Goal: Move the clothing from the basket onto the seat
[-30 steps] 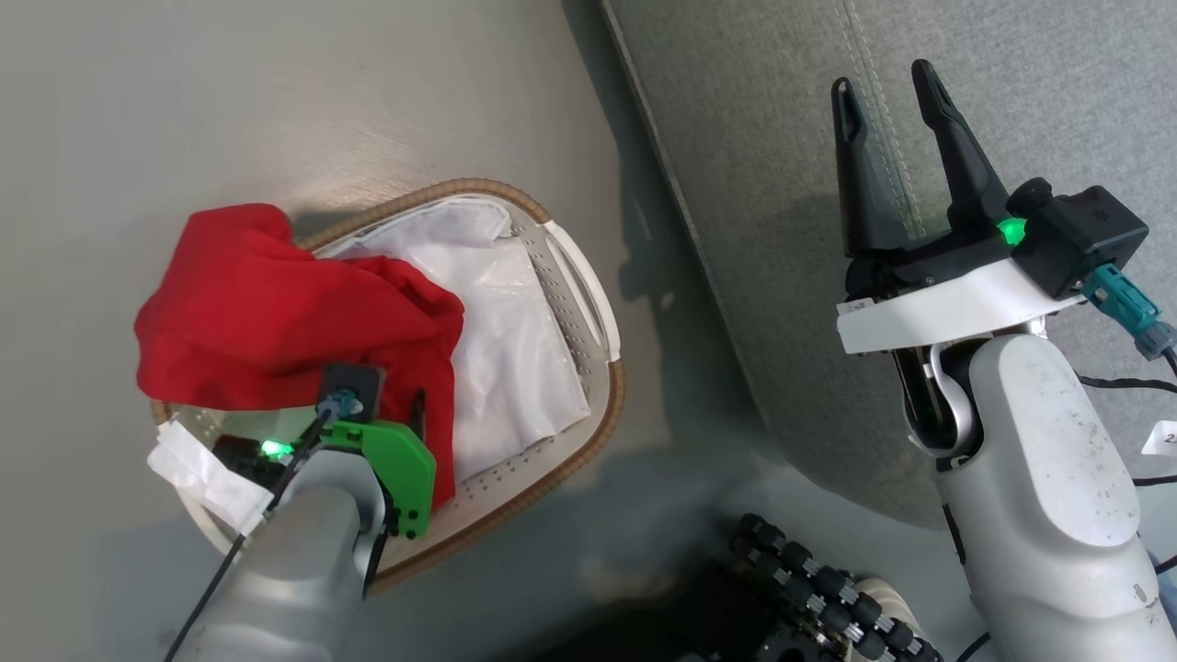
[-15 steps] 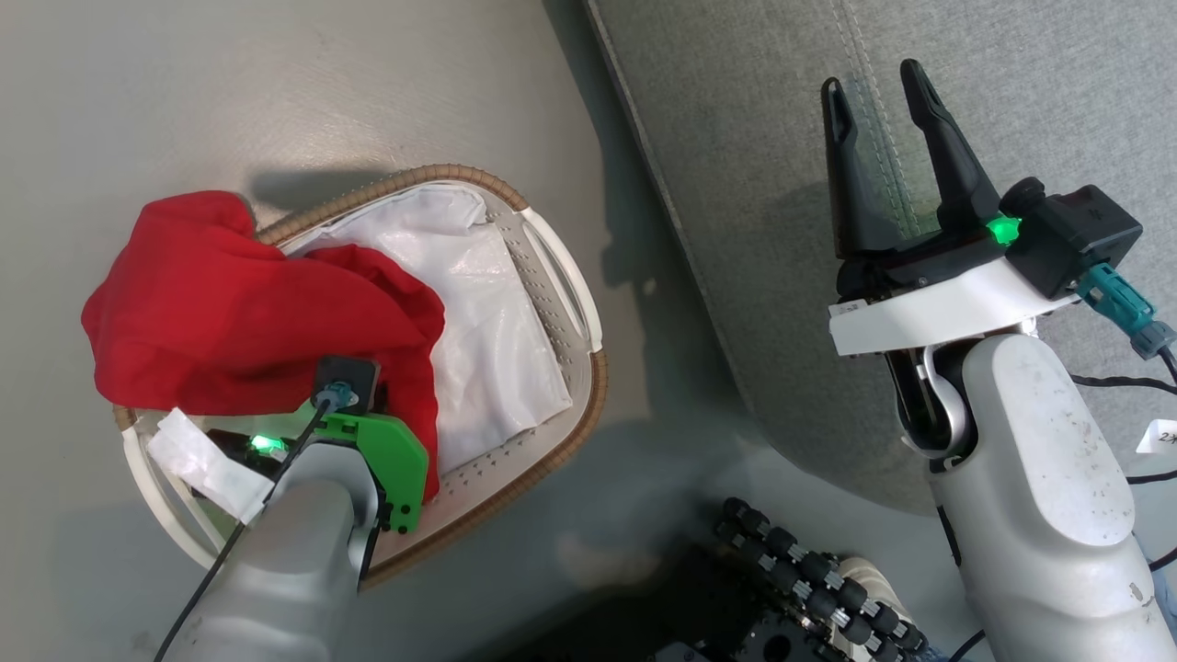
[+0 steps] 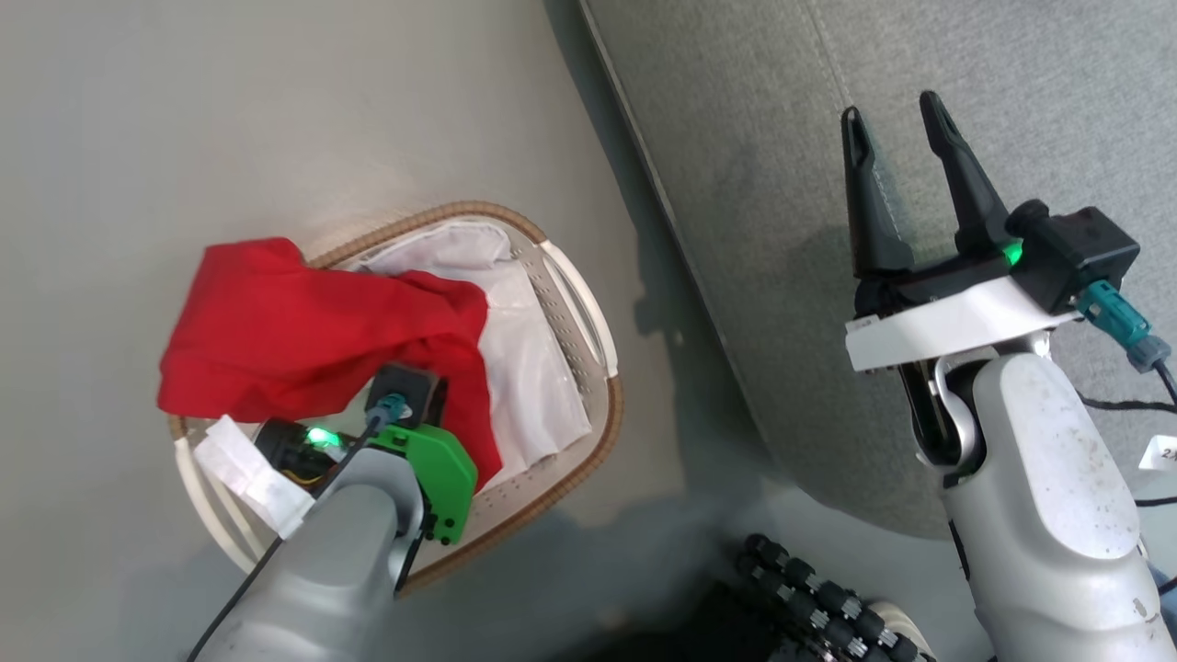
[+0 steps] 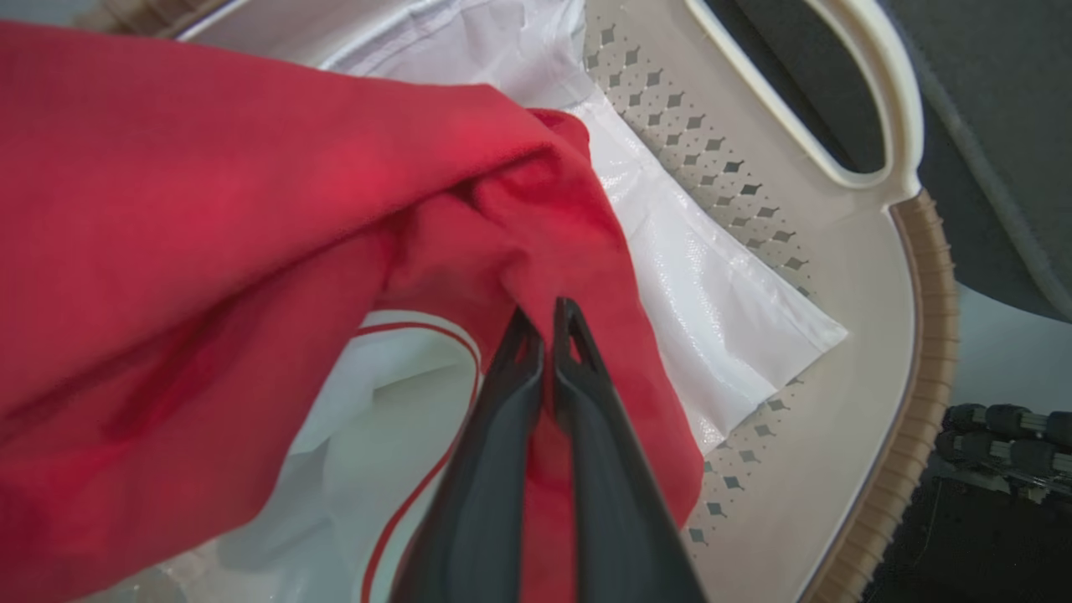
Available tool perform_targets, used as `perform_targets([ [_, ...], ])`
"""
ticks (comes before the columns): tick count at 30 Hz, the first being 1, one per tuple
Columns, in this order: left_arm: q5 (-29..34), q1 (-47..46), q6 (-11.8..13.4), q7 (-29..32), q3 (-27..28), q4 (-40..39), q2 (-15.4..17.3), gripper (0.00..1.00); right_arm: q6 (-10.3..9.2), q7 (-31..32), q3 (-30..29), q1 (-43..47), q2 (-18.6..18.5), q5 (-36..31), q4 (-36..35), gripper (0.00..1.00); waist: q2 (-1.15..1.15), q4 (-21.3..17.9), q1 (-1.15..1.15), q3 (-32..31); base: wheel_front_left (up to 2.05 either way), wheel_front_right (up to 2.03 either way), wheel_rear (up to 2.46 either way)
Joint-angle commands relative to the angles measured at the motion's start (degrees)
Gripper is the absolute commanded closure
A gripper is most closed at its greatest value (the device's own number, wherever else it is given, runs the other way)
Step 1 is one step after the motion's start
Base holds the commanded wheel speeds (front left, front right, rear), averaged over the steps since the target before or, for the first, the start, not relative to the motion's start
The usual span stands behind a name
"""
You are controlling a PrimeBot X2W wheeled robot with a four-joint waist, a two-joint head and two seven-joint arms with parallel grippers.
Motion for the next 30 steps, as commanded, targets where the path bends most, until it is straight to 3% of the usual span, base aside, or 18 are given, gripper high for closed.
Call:
perform_targets([
  [1, 0.7, 0.9, -0.3, -0.6, -0.6, -1.2, 0.0, 1.0, -0.08, 0.0, -0.5, 1.2, -0.2, -0.9, 0.5, 0.0, 0.0, 2.8, 0.0, -4.6, 0.0, 0.0, 0.0],
  [8, 3.1, 4.1, -0.2, -0.9, -2.1, -10.4, -0.2, 1.0, -0.08, 0.0, -1.9, 4.4, -0.2, -3.7, 2.0, 0.0, 0.0, 6.4, 0.0, -13.5, 0.0, 0.0, 0.0],
  [15, 6.5, 8.4, 0.1, -0.8, -1.4, -20.8, 2.0, 1.0, -0.08, 0.0, -3.4, 8.6, -0.2, -6.1, 3.7, 0.0, 0.0, 9.8, 0.0, -22.7, 0.0, 0.0, 0.0],
  [30, 13.4, 5.4, -2.6, -0.7, -2.8, -36.6, 11.5, 1.0, -0.08, 0.0, -5.2, 17.7, -0.2, -9.5, 6.0, 0.0, 0.0, 14.7, 0.0, -37.7, 0.0, 0.0, 0.0],
])
